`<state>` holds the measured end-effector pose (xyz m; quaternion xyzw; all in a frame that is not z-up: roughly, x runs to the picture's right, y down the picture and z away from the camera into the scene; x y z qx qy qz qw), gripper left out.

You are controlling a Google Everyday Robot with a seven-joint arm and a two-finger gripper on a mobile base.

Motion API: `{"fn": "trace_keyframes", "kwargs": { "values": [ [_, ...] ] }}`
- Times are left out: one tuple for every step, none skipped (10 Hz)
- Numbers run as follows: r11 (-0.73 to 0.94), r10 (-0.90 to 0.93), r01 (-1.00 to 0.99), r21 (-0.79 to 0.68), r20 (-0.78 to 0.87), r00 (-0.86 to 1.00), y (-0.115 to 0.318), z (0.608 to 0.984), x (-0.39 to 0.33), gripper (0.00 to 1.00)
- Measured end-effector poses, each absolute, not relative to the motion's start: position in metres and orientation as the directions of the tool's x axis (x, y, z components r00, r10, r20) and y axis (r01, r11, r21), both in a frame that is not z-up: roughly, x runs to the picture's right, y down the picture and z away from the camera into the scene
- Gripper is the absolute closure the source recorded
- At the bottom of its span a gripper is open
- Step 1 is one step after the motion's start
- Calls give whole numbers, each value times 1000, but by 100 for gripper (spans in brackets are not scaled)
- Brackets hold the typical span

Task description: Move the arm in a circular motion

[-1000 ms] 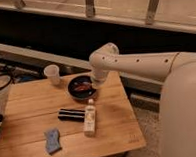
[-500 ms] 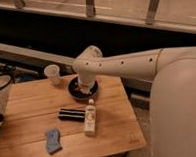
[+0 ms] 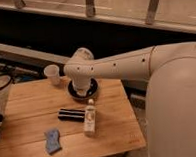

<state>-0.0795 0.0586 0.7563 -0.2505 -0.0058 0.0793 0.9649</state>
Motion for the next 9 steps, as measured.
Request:
{"fn": "trace_keyframes", "kwargs": {
  "values": [
    [864,148,-141,-484,-24,989,59,755,-84,100],
    [865,141,-130,-484,-16,990,58,756,-85,100],
    [865,137,-130,-485,-22,990,57,757,-81,100],
    [864,133,-128,-487,-24,991,58,756,-81,100],
    [864,130,-125,-488,-23,991,59,755,-82,100],
    [863,128,-124,-490,-26,991,60,754,-81,100],
    [864,117,-115,-490,-27,993,59,754,-81,100],
    [864,108,-106,-492,-25,994,60,753,-81,100],
    [864,102,-101,-493,-25,994,61,753,-82,100]
  ]
}}
